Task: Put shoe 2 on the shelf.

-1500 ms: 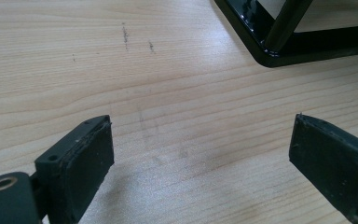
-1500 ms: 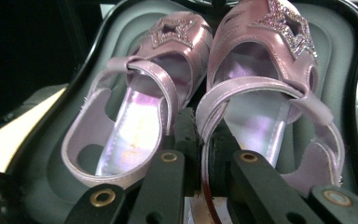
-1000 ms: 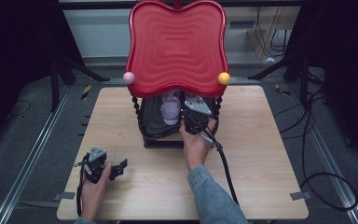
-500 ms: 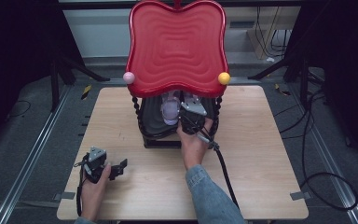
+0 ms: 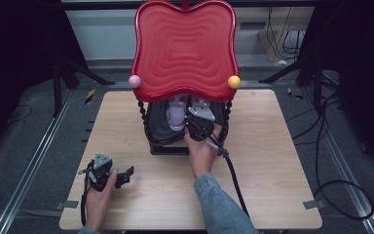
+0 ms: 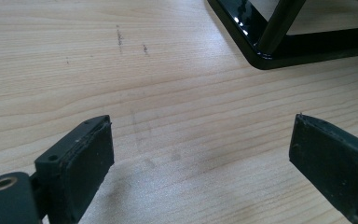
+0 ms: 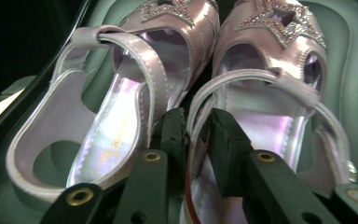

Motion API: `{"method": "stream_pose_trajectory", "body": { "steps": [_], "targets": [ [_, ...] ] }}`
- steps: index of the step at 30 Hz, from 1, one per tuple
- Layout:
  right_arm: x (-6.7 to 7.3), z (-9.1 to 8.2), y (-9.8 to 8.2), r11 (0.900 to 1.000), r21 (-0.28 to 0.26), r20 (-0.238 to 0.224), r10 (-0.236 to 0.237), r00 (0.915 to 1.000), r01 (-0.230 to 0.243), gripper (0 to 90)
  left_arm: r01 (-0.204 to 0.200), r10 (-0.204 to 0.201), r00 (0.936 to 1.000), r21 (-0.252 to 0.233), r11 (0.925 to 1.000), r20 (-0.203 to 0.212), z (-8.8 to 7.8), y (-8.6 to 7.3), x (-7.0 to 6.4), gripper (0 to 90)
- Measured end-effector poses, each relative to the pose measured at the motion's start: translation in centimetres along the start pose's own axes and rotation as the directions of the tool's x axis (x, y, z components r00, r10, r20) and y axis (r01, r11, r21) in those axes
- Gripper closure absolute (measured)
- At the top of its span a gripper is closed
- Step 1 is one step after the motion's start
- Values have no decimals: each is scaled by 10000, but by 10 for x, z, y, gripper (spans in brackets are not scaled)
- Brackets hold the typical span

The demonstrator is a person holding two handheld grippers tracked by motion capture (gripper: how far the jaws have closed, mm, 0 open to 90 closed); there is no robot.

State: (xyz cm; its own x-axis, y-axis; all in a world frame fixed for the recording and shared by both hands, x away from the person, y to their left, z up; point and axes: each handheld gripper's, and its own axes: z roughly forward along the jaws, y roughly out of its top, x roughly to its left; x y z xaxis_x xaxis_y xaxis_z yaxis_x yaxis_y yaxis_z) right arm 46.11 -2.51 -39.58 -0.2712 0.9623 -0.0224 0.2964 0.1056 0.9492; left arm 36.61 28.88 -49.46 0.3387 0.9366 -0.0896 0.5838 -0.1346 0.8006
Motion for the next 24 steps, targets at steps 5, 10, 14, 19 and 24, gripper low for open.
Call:
{"method": "stream_pose_trajectory", "body": {
  "steps": [5, 10, 14, 19, 24],
  "targets": [
    [-2, -15, -2, 9999, 10, -113, -141, 9998, 141, 755, -42, 42, 10000, 10, 10000, 29, 0, 0, -2, 58],
    [2, -23, 4, 9995, -82, -380, -311, 9988, 308, 871, -55, 55, 10000, -2, 10000, 41, 0, 1, -3, 58],
    [4, -19, 7, 9996, -10, -519, -286, 9982, 286, 876, -6, 5, 10000, 21, 10000, 77, -1, 1, -3, 58],
    [4, -21, 6, 9997, 9, -597, -234, 9979, 235, 758, -65, 65, 10000, 8, 10000, 59, 0, 1, -2, 57],
    [3, -48, 1, 9985, -16, -1053, -551, 9929, 552, 406, -100, 100, 10000, -38, 9999, -7, -1, 1, -2, 56]
  ]
}}
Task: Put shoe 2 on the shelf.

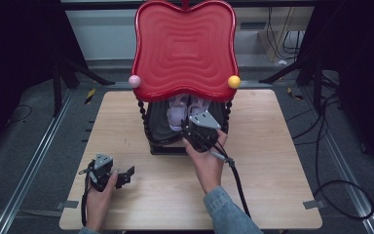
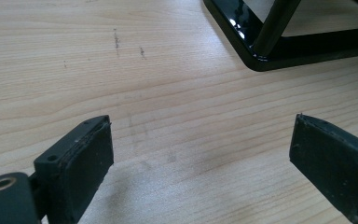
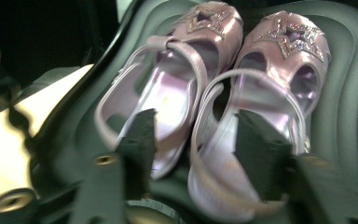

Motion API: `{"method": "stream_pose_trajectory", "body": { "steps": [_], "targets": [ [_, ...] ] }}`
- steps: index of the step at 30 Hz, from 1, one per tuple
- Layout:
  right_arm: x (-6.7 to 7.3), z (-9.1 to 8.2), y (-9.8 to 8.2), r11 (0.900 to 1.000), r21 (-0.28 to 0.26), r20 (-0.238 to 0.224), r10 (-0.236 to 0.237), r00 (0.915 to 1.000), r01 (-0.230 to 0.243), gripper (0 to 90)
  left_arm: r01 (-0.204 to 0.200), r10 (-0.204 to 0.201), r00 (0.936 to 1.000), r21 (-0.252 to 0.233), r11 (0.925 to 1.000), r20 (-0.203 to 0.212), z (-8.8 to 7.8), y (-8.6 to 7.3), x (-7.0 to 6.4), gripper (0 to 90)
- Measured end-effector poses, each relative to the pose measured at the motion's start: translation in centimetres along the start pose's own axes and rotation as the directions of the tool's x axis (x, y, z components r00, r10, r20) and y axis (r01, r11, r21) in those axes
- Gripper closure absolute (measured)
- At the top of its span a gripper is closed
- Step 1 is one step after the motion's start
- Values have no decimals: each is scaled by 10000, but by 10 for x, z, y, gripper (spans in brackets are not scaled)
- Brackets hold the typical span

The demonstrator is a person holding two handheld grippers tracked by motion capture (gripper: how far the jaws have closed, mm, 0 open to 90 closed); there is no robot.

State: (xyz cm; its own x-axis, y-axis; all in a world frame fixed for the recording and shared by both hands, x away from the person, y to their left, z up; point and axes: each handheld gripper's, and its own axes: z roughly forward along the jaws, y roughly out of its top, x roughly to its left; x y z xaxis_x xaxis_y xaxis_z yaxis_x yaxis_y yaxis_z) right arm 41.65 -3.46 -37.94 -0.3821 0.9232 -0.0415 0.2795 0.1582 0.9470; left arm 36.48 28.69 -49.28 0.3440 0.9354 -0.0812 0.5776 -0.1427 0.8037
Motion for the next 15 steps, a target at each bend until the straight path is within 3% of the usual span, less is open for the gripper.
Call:
{"method": "stream_pose_trajectory", "body": {
  "steps": [1, 2, 7, 10, 12, 15],
  "targets": [
    [0, 0, 0, 10000, 0, 0, 0, 10000, 0, 406, 9, -9, 10000, 5, 10000, -7, 0, 0, 0, 56],
    [1, -13, -4, 9993, -161, -90, -331, 9994, 329, 342, -5, 5, 10000, 21, 10000, -32, 1, 0, 1, 55],
    [-2, -33, -18, 9978, -175, -273, -642, 9976, 638, 232, -35, 36, 9999, 81, 10000, -165, 0, -1, 2, 55],
    [-11, -43, -33, 9974, 143, -173, -702, 9974, 704, 188, -75, 78, 9998, 218, 9997, -175, 2, -2, 3, 55],
    [-26, -53, -55, 9962, 638, -219, -575, 9981, 588, 169, -222, 231, 9995, 400, 9990, -218, 5, -3, 3, 52],
    [-36, -57, -67, 9941, 936, -114, -544, 9985, 553, 160, -208, 220, 9994, 447, 9988, -261, 6, -4, 2, 51]
  ]
}}
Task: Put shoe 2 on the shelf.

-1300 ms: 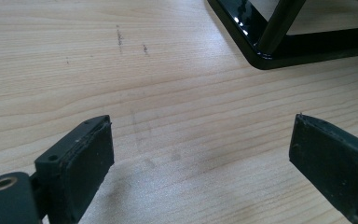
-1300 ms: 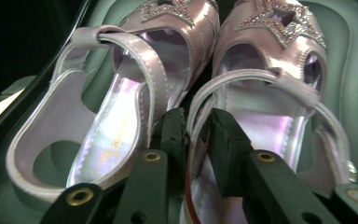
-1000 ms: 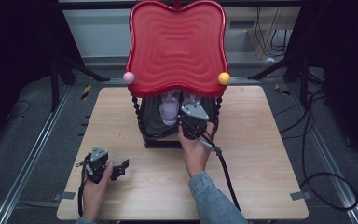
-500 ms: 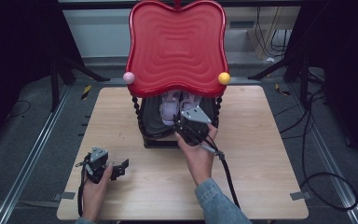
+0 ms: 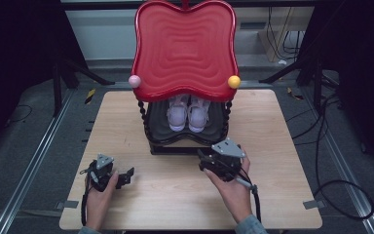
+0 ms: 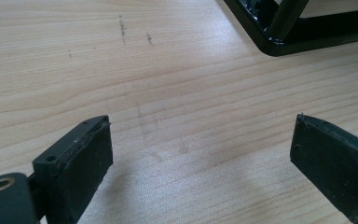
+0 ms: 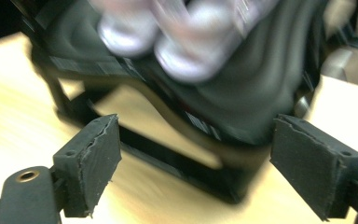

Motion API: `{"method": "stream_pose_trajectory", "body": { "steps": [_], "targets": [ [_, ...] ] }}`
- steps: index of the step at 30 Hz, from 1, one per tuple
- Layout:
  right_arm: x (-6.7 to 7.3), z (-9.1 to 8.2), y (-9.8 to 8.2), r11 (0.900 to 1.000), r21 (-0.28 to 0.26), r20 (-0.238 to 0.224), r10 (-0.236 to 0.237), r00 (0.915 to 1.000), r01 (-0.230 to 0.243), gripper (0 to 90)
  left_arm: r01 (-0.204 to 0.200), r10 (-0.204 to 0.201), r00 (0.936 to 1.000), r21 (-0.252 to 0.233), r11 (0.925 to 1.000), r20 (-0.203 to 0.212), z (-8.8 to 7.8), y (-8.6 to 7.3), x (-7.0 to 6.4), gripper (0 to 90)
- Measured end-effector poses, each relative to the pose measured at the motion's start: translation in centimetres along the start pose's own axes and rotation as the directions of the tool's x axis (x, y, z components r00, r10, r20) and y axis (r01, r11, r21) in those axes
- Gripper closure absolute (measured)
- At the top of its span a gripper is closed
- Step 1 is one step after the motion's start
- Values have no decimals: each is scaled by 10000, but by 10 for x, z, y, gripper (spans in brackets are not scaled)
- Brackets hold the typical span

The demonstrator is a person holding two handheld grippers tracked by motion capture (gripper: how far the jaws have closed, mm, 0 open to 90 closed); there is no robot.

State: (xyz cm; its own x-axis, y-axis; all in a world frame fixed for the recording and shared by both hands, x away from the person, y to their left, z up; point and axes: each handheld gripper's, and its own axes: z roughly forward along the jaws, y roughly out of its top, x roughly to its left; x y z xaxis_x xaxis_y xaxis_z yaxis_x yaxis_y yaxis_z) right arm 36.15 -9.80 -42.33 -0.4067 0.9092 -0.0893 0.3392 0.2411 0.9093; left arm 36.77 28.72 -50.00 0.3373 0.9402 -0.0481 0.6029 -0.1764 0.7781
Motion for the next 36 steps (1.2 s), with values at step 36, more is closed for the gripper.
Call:
{"method": "stream_pose_trajectory", "body": {
  "steps": [36],
  "targets": [
    [-100, 41, -90, 9376, 3112, 1235, 1221, 9848, -1553, 82, -581, 613, 9976, 961, 9937, -309, 14, -2, -1, 19]
  ]
}}
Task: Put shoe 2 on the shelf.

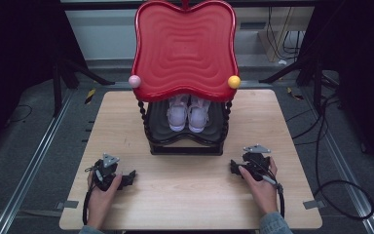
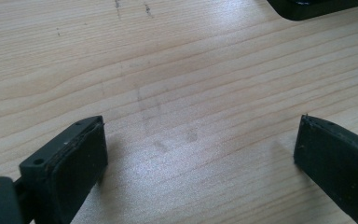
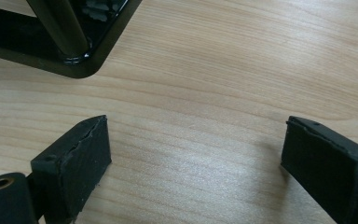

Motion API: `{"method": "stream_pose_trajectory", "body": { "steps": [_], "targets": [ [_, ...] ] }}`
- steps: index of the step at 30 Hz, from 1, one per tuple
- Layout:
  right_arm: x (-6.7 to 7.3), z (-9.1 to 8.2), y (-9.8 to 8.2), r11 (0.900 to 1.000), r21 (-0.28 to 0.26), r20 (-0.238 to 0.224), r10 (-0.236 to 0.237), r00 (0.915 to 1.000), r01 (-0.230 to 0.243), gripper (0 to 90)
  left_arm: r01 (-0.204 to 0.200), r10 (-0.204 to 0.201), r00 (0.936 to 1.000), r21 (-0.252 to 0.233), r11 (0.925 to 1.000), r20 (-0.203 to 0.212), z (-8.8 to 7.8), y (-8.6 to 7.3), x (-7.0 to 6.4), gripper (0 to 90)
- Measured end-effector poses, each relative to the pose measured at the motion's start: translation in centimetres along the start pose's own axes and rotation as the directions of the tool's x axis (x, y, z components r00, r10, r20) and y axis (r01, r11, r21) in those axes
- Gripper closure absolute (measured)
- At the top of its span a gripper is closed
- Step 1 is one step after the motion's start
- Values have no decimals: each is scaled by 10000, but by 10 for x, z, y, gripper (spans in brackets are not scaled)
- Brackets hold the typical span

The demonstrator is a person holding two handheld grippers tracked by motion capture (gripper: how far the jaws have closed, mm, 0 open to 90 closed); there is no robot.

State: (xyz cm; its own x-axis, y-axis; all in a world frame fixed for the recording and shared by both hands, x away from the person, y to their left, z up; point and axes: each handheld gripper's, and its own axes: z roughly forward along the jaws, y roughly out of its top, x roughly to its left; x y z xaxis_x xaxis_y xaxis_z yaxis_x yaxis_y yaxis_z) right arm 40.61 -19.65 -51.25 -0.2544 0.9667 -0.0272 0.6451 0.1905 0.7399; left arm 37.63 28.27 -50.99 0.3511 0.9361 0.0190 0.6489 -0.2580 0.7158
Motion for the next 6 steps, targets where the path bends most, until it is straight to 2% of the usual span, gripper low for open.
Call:
{"method": "stream_pose_trajectory", "body": {
  "steps": [2, 6],
  "targets": [
    [-1, 0, -2, 9999, -24, -136, 163, 9998, -163, 75, -1, 1, 10000, 2, 10000, -3, 0, 0, 0, 19],
    [-1, 1, -1, 9997, 50, -84, 245, 9997, -245, 55, -32, 32, 10000, 16, 10000, 3, 0, 0, 0, 15]
  ]
}}
